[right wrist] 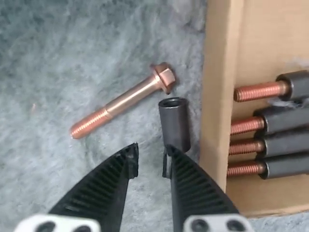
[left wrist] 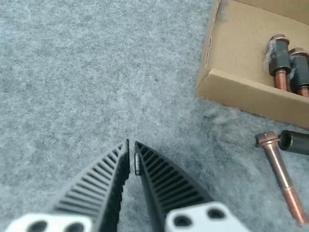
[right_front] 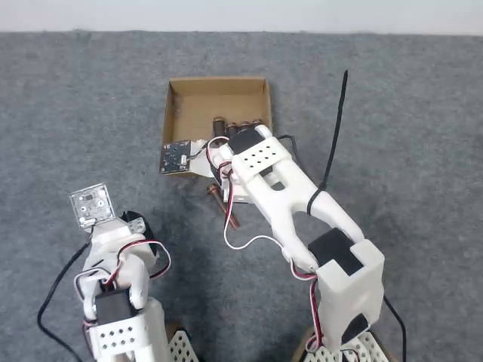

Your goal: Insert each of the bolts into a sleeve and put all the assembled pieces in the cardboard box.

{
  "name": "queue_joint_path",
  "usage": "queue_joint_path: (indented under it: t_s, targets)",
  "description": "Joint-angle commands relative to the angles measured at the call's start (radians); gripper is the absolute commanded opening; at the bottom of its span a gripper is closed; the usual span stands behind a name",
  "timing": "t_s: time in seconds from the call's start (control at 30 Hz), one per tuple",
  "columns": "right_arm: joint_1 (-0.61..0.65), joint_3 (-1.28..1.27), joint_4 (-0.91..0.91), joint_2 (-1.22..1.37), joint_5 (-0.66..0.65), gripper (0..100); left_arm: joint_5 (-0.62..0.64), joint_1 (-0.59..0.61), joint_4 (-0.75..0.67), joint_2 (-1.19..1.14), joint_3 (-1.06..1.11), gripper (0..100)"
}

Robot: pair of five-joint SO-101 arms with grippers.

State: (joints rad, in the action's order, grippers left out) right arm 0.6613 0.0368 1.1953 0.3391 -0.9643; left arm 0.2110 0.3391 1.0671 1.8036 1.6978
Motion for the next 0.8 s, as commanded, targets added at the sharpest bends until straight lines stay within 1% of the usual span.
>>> queue_joint_path:
  t_s: [0.0,0.23,0.4,0.6,0.77]
  targets:
    - [-0.007,-0.006,-0.039,-0.005,-0.015,7.5,-0.017,0.000,0.003,0.020,-0.013,1]
    - [-0.007,-0.005,-0.061,0.031,-0.046,8.0,-0.017,0.000,0.005,0.020,-0.013,1]
    - [-0.010,-0.005,-0.065,0.033,-0.048,15.8,-0.017,0.000,0.005,0.020,-0.013,1]
    - [-0.015,-0.005,-0.067,0.035,-0.049,15.4,-0.017,0.000,0.005,0.020,-0.013,1]
    - [-0.033,-0.005,-0.108,0.065,-0.051,15.4,-0.025,0.000,0.006,0.020,-0.013,1]
